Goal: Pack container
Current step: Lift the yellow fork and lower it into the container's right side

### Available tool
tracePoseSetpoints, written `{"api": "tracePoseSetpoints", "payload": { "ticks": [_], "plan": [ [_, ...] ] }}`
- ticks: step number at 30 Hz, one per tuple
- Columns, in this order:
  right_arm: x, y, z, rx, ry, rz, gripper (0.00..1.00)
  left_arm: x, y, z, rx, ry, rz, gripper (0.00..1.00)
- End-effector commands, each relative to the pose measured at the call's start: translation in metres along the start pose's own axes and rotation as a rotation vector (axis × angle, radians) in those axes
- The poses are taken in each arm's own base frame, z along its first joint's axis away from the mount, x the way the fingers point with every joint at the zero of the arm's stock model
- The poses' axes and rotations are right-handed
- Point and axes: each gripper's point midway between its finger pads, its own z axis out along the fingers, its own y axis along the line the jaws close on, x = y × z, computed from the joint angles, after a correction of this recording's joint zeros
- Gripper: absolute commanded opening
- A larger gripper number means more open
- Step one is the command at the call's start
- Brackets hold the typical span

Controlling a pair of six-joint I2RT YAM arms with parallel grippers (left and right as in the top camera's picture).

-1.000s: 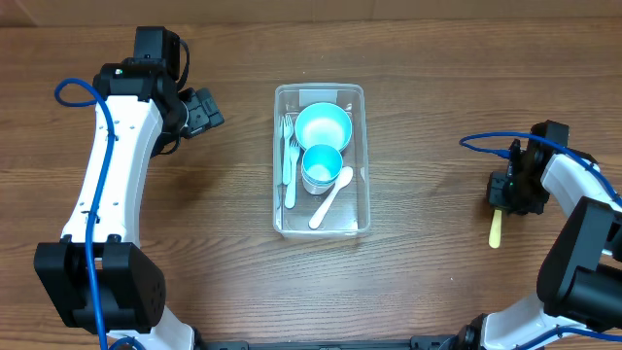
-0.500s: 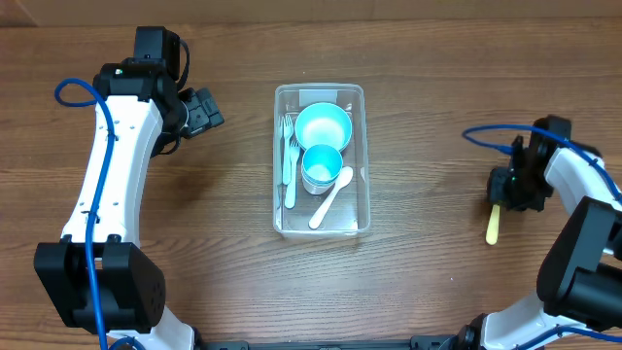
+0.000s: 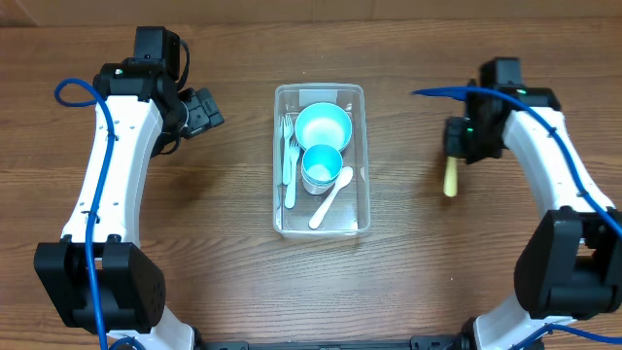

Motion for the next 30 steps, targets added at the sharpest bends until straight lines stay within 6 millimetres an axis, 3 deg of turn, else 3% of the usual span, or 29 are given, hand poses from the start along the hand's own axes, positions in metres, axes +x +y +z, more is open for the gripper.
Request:
{"api": "tracePoseSetpoints", "payload": {
  "ticks": [1,8,14,20,30],
  "plan": [
    [-0.007,0.044,-0.010,-0.068,-0.023,-0.017,0.07,-0.003,-0.001,-0.004,0.003,-0.016,0.011,1.00],
    [0.003,0.104,-0.024,-0.163,-0.003,-0.130,0.06,-0.003,-0.001,-0.004,0.004,-0.015,0.011,1.00],
    [0.007,0.142,-0.045,-0.219,-0.009,-0.179,0.06,-0.003,-0.001,-0.004,0.004,-0.015,0.011,1.00],
    [0.020,0.175,-0.046,-0.244,-0.003,-0.238,0.05,-0.003,-0.001,-0.004,0.003,-0.016,0.011,1.00],
    [0.029,0.190,-0.046,-0.253,0.004,-0.259,0.05,-0.003,-0.001,-0.004,0.003,-0.016,0.011,1.00]
  ]
}}
